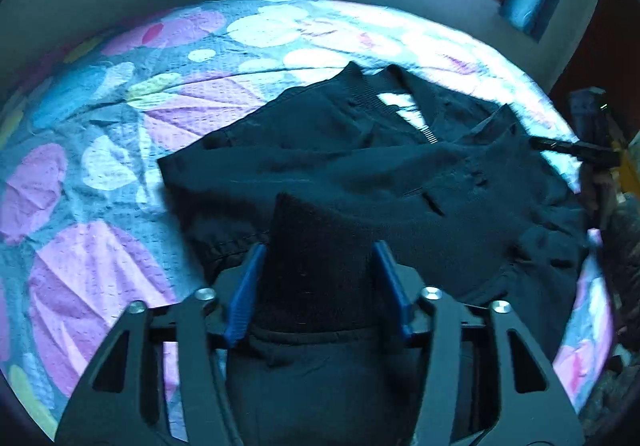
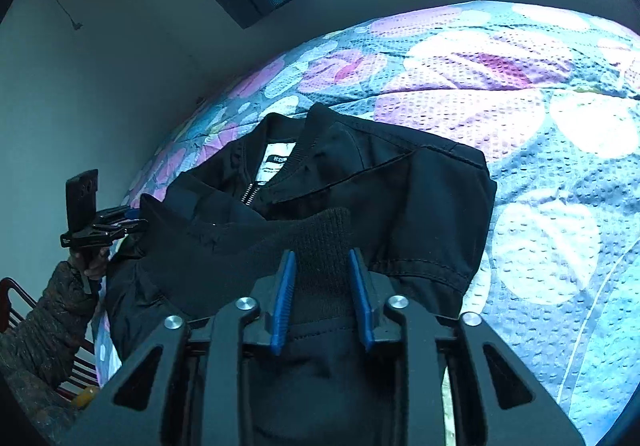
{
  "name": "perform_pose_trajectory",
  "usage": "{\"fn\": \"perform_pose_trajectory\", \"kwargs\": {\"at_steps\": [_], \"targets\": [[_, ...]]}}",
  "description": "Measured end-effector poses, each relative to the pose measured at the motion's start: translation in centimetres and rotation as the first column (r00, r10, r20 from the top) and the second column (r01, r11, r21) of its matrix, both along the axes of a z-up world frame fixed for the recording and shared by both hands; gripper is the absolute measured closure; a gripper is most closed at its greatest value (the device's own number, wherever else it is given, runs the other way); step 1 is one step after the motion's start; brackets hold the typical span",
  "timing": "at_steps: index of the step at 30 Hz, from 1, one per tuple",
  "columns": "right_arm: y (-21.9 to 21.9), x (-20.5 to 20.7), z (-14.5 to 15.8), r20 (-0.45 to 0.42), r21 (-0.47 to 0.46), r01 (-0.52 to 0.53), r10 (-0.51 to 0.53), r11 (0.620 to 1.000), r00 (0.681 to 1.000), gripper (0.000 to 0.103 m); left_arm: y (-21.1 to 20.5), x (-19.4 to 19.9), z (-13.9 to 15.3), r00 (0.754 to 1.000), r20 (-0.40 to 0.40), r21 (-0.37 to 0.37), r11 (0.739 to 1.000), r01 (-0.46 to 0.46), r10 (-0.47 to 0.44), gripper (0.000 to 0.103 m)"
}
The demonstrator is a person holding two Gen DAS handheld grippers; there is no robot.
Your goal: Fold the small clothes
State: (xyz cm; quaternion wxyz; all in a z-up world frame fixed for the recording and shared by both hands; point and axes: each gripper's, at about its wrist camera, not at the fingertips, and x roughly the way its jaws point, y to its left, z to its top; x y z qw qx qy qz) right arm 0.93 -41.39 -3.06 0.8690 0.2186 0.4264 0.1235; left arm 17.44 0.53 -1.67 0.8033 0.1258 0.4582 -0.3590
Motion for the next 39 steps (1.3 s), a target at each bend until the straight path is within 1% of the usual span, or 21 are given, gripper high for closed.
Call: {"fn": "perform_pose_trajectory", "kwargs": {"at_steps": [1,3,6,8,9,10,12,13,15,16,17,19,20,22,25,28,30,32,34,36,39], "targets": [[0.0,0.0,0.0,-0.007,-0.016,0.009,-0.009,1.000,1.000,0.089,-0.2,0.0,-0.3,1.000,0.010,0.023,1.000,-0.008,0.008,0.062],[0.0,-0.2,0.0,0.000,-0.020,0.015,-0.015,1.000,1.000,0.089,-0.2,-0.2,-0.3,0.999,0.032,0.035,0.999,-0.017,0.016,0.068],[-0.4,-0.1,0.1,0.007,-0.020,0.025,-0.025,0.999,1.000,0.089,-0.1,-0.4,-0.2,0.999,0.046,0.034,0.999,-0.027,0.026,0.068],[-0.9,0.2,0.0,-0.002,0.015,0.030,-0.030,0.999,1.000,0.086,-0.2,-0.3,-0.3,0.998,0.045,0.039,0.999,-0.033,0.032,0.067],[-1.1,0.5,-0.2,-0.010,0.032,0.028,-0.027,0.999,1.000,0.076,-0.3,-0.3,-0.3,0.998,0.046,0.040,0.999,-0.034,0.032,0.066],[-1.0,0.7,-0.2,-0.018,0.032,0.028,-0.027,0.999,0.999,0.072,-0.2,-0.3,-0.3,0.998,0.045,0.039,0.999,-0.036,0.034,0.065],[-0.5,1.2,-0.3,-0.018,0.016,0.012,-0.012,1.000,1.000,0.072,-0.3,-0.2,-0.4,0.998,0.041,0.040,0.998,-0.046,0.044,0.065],[0.0,1.4,-0.2,-0.011,-0.001,0.005,-0.005,1.000,1.000,0.078,-0.4,-0.3,-0.4,0.998,0.047,0.043,0.998,-0.054,0.052,0.066],[0.8,1.3,0.2,0.007,-0.051,0.013,-0.013,0.999,1.000,0.092,-0.4,-0.7,-0.2,0.995,0.082,0.054,0.996,-0.069,0.064,0.079],[1.1,1.2,0.6,0.015,-0.078,0.021,-0.020,0.997,1.000,0.093,-0.5,-0.8,-0.1,0.993,0.097,0.061,0.995,-0.074,0.068,0.081],[1.2,0.9,0.9,0.030,-0.089,0.030,-0.028,0.996,0.999,0.093,-0.5,-1.0,0.2,0.991,0.111,0.066,0.995,-0.079,0.072,0.086],[1.3,0.5,2.0,0.061,-0.098,0.054,-0.048,0.994,0.997,0.094,-0.6,-1.2,0.9,0.986,0.146,0.068,0.993,-0.094,0.083,0.089],[1.3,0.4,2.6,0.080,-0.102,0.065,-0.057,0.993,0.995,0.094,-0.7,-1.1,1.4,0.982,0.164,0.058,0.993,-0.104,0.093,0.092],[1.1,0.3,4.2,0.127,-0.103,0.095,-0.082,0.990,0.988,0.095,-0.8,-0.5,2.7,0.975,0.189,0.022,0.992,-0.127,0.121,0.093],[0.3,1.4,6.1,0.188,-0.110,0.149,-0.127,0.983,0.974,0.095,-1.4,1.6,4.7,0.958,0.227,-0.026,0.984,-0.175,0.177,0.093],[-1.7,3.6,6.6,0.208,-0.083,0.215,-0.194,0.973,0.959,0.095,-2.6,5.2,5.8,0.950,0.216,-0.074,0.974,-0.212,0.224,0.093],[-3.1,5.4,5.8,0.202,-0.079,0.251,-0.232,0.965,0.952,0.095,-3.6,7.3,5.3,0.947,0.213,-0.074,0.970,-0.230,0.241,0.093],[-4.5,7.4,3.8,0.149,-0.065,0.282,-0.270,0.957,0.951,0.095,-5.3,9.5,3.3,0.950,0.182,-0.044,0.967,-0.251,0.254,0.093],[-5.3,9.0,1.3,0.086,-0.084,0.301,-0.294,0.950,0.952,0.095,-6.6,10.7,0.7,0.953,0.144,-0.002,0.964,-0.267,0.265,0.093],[-5.7,9.9,-1.2,0.021,-0.091,0.312,-0.311,0.946,0.950,0.095,-7.0,11.3,-1.5,0.951,0.136,0.036,0.958,-0.286,0.279,0.093],[-6.7,10.3,-4.1,-0.048,-0.039,0.332,-0.333,0.943,0.942,0.095,-6.7,12.0,-3.6,0.948,0.112,0.035,0.953,-0.302,0.297,0.091]]}}
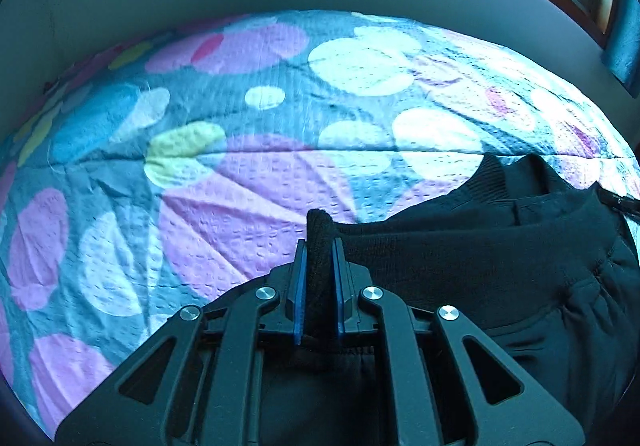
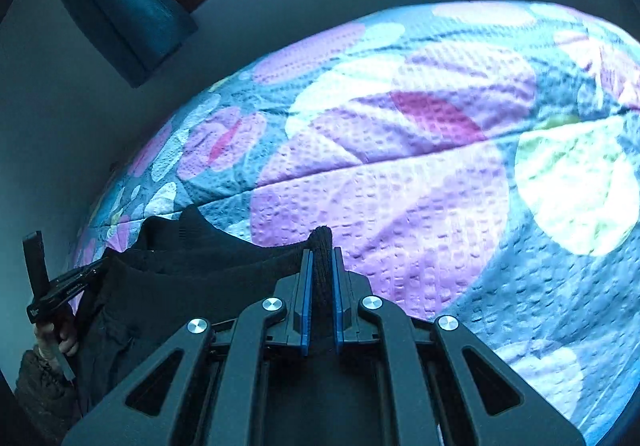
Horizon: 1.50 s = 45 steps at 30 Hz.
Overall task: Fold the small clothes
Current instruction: 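Fold the hem over again with both grippers and open them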
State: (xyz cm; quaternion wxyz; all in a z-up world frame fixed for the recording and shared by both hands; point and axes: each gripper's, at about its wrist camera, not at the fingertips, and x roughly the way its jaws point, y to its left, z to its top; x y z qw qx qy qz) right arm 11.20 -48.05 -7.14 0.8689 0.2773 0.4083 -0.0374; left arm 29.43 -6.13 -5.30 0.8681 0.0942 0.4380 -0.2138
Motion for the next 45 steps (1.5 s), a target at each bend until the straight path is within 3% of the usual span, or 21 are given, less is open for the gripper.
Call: {"fn": "perform_pose_trajectory", "kwargs": {"at_steps": [5,7,10,12,15,18,22,26,29,32,36,40,45], "targets": [[-0.7,-0.5,-0.5,-0.001,0.074,0.015,-0.015,0.997,1.000,0.094,0.0,0.5,-0.4,1.000,-0.002,-0.001,1.000,-0.013,0.013,0.088],[-0.9,-0.6,-0.4,-0.007,0.091,0.024,-0.023,0.996,1.000,0.087,0.0,0.6,0.0,1.000,-0.008,-0.007,1.000,-0.008,0.008,0.086],[-1.8,-1.8,0.0,0.003,0.158,0.068,-0.069,0.985,0.998,0.069,1.1,-0.1,1.2,1.000,-0.006,-0.020,1.000,-0.018,0.018,0.064],[-2.2,-3.1,0.9,0.016,0.171,0.117,-0.122,0.978,0.992,0.069,2.7,-1.2,1.9,1.000,0.007,-0.031,0.999,-0.029,0.030,0.046],[-1.7,-4.7,2.3,0.030,0.186,0.149,-0.157,0.971,0.987,0.069,5.9,-3.1,3.0,0.998,0.004,-0.063,0.996,-0.056,0.056,0.037],[0.9,-5.4,3.9,0.089,0.264,0.083,-0.110,0.961,0.990,0.069,9.8,-4.7,3.0,0.994,-0.069,-0.148,0.984,-0.095,0.085,0.030],[7.2,-3.2,4.6,0.102,0.349,-0.090,0.058,0.933,0.993,0.063,13.9,-6.5,1.5,0.975,-0.189,-0.238,0.958,-0.162,0.118,0.029],[12.4,0.0,4.3,0.076,0.329,-0.179,0.163,0.927,0.984,0.060,15.9,-7.6,0.4,0.960,-0.260,-0.288,0.940,-0.183,0.107,0.029],[14.5,2.6,3.0,0.022,0.339,-0.180,0.183,0.923,0.983,0.060,15.9,-8.5,0.1,0.963,-0.255,-0.285,0.945,-0.164,0.090,0.029],[15.8,4.7,0.7,-0.097,0.246,-0.115,0.142,0.962,0.985,0.060,15.4,-8.6,-0.6,0.963,-0.261,-0.274,0.951,-0.145,0.071,0.027],[15.6,4.9,0.4,-0.087,0.254,-0.081,0.106,0.964,0.991,0.059,14.7,-9.1,-0.3,0.970,-0.240,-0.271,0.957,-0.102,0.035,0.023],[15.0,3.5,1.1,-0.084,0.280,-0.090,0.117,0.956,0.990,0.058,14.9,-10.3,-0.4,0.955,-0.297,-0.348,0.934,-0.087,-0.021,0.023],[15.8,0.8,1.5,-0.077,0.338,-0.082,0.114,0.938,0.990,0.053,14.8,-11.8,-0.9,0.961,-0.275,-0.323,0.945,-0.058,-0.035,0.022]]}}
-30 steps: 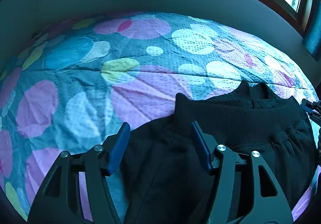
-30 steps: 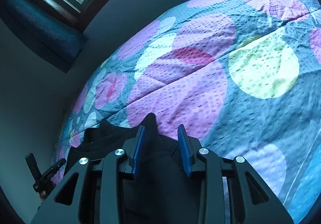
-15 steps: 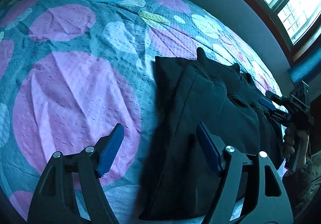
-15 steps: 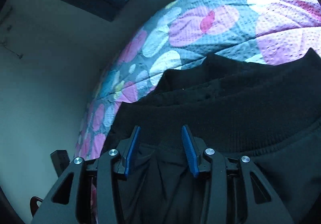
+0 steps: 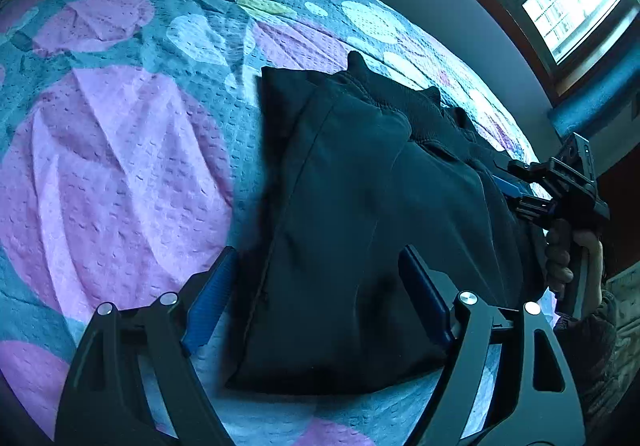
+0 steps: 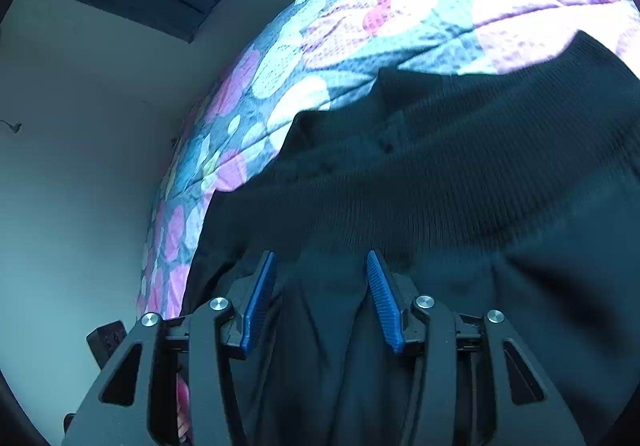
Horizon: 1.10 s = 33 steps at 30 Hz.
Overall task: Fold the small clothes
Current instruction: 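Fold the hem over again with both grippers and open them, then grasp the lettered hem edge of the jacket bundle with the right gripper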
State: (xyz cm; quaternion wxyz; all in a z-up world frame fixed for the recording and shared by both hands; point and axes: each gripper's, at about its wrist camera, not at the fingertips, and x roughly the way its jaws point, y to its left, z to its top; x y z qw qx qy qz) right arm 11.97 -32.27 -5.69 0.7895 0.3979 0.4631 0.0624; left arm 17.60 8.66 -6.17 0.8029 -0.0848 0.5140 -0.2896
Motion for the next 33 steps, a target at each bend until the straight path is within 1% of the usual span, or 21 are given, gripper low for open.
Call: {"fn": "perform_pose_trajectory", "kwargs": {"at_steps": [3,5,8,10,12,15,17,19,23,25,27,28,30,33], "targets": [[1.1,-2.2,0.4,0.003,0.007,-0.009,0.009,1.000,1.000,0.051,-0.1,-0.5,0.1,1.000,0.007,0.009,1.000,0.001,-0.001,0.020],[1.8,-3.2,0.4,-0.014,0.004,-0.012,0.012,1.000,1.000,0.047,-0.2,-0.3,0.0,1.000,0.002,0.007,1.000,-0.004,0.004,0.020],[2.9,-3.8,-0.2,-0.037,-0.034,-0.016,0.015,0.999,0.999,0.047,-0.1,0.2,-0.1,1.000,-0.014,-0.013,1.000,-0.022,0.022,0.020],[3.3,-3.4,-1.1,-0.036,-0.040,-0.002,0.001,0.999,0.999,0.047,-0.2,0.6,-0.2,0.999,-0.022,-0.020,0.999,-0.037,0.037,0.020],[3.4,-3.2,-1.3,-0.022,-0.040,0.013,-0.014,0.999,1.000,0.047,-0.4,0.8,-0.1,0.999,-0.023,-0.019,0.999,-0.043,0.042,0.018],[3.5,-3.6,-0.4,-0.002,-0.046,0.017,-0.017,0.999,1.000,0.047,-0.9,0.8,0.3,0.999,-0.017,-0.024,0.999,-0.030,0.030,0.018],[3.8,-4.9,0.3,-0.007,-0.047,0.036,-0.037,0.998,0.999,0.047,-1.0,0.7,0.1,0.999,-0.034,-0.039,0.999,-0.021,0.019,0.018],[4.5,-6.4,1.0,0.016,-0.047,0.024,-0.023,0.999,1.000,0.047,-1.1,0.6,0.0,0.999,-0.029,-0.033,0.999,-0.017,0.016,0.018],[6.1,-9.2,1.7,0.052,-0.074,0.012,-0.009,0.997,0.999,0.046,-1.3,0.8,-0.1,1.000,-0.020,-0.028,1.000,-0.012,0.011,0.017],[6.8,-9.7,1.4,0.046,-0.088,0.006,-0.001,0.996,0.999,0.038,-1.4,0.9,-0.1,1.000,-0.014,-0.028,1.000,-0.010,0.010,0.017],[7.3,-9.3,0.2,0.025,-0.102,-0.015,0.018,0.995,1.000,0.038,-1.6,1.1,-0.1,1.000,-0.010,-0.023,1.000,-0.010,0.010,0.017],[7.1,-8.9,-0.6,0.022,-0.090,-0.016,0.018,0.996,1.000,0.038,-1.7,1.2,-0.2,1.000,-0.007,-0.020,1.000,-0.009,0.009,0.017],[6.6,-8.4,-1.8,0.051,-0.050,-0.002,0.005,0.999,0.999,0.038,-2.1,1.4,-0.3,1.000,0.000,-0.006,1.000,-0.002,0.002,0.017],[6.1,-8.2,-1.4,0.069,-0.024,-0.004,0.006,1.000,0.998,0.038,-2.5,1.3,-0.2,0.999,0.030,0.017,1.000,0.011,-0.011,0.017]]}}
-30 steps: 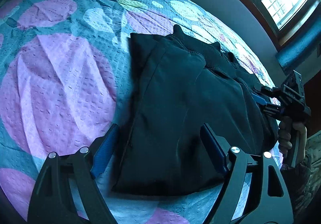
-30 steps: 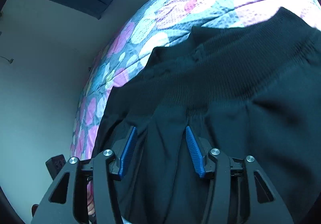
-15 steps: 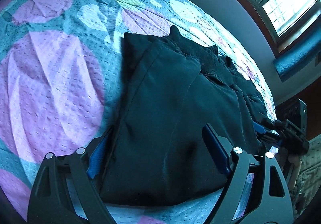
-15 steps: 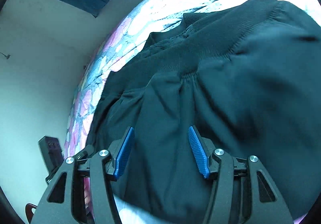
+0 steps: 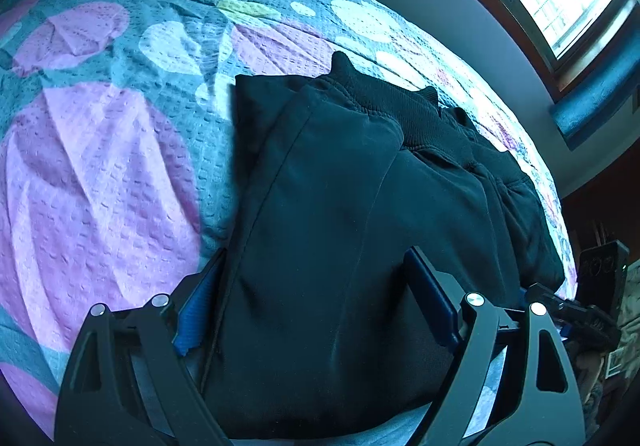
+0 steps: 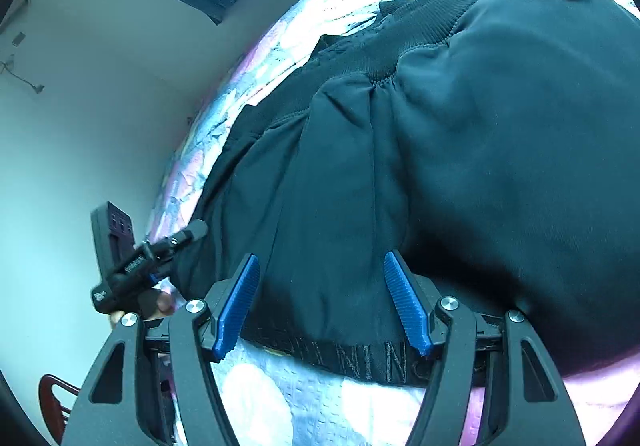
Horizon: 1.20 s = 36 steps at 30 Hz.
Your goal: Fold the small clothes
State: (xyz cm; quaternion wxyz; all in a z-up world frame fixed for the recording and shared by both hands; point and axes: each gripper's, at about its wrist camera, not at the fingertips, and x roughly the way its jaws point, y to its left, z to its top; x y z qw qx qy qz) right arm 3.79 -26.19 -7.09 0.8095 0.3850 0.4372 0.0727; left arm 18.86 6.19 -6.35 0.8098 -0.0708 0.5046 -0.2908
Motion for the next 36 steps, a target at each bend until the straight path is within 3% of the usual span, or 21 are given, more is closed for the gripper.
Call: {"fn": "perform_pose_trajectory", "kwargs": {"at_steps": [7,11,16,20,22,24,28,31,36], "targets": [[0.9,-2.7,2.5,0.034,-0.043,0.028,-0.027,0.999,0.999,0.038,-0.1,-0.4,-0.1,1.000,0.023,0.026,1.000,0.002,-0.003,0.018],[1.6,-2.0,0.2,-0.015,-0.059,-0.018,0.018,0.998,1.000,0.037,-0.5,-0.5,0.0,1.000,0.024,0.029,0.999,0.014,-0.015,0.036],[1.1,-1.9,-0.2,0.028,-0.022,-0.011,0.012,1.000,1.000,0.037,-1.0,-0.7,0.2,1.000,0.018,0.028,1.000,0.008,-0.009,0.041],[1.3,-2.2,-0.4,0.057,-0.020,-0.007,0.009,1.000,0.998,0.037,-1.8,-1.2,0.7,1.000,0.017,0.039,0.999,0.011,-0.011,0.062],[1.5,-2.4,-0.4,0.067,-0.036,-0.010,0.012,0.999,0.998,0.036,-2.5,-1.5,1.5,0.999,0.047,0.095,0.995,0.003,-0.007,0.076],[1.5,-2.6,-0.5,0.082,-0.039,-0.011,0.014,0.999,0.997,0.035,-2.9,-1.7,2.7,0.997,0.074,0.133,0.991,-0.009,-0.001,0.090],[1.6,-2.9,-0.5,0.101,-0.046,-0.013,0.018,0.999,0.995,0.033,-4.2,-2.2,7.6,0.993,0.120,0.102,0.995,-0.009,-0.004,0.094],[1.5,-3.1,-0.3,0.110,-0.040,-0.012,0.016,0.999,0.994,0.033,-7.3,-3.7,12.0,0.984,0.173,0.079,0.996,0.041,-0.054,0.095],[0.2,-4.1,0.3,0.097,0.037,0.002,-0.006,0.999,0.995,0.034,-15.8,-7.8,16.1,0.944,0.277,0.172,0.976,0.133,-0.178,0.096]]}}
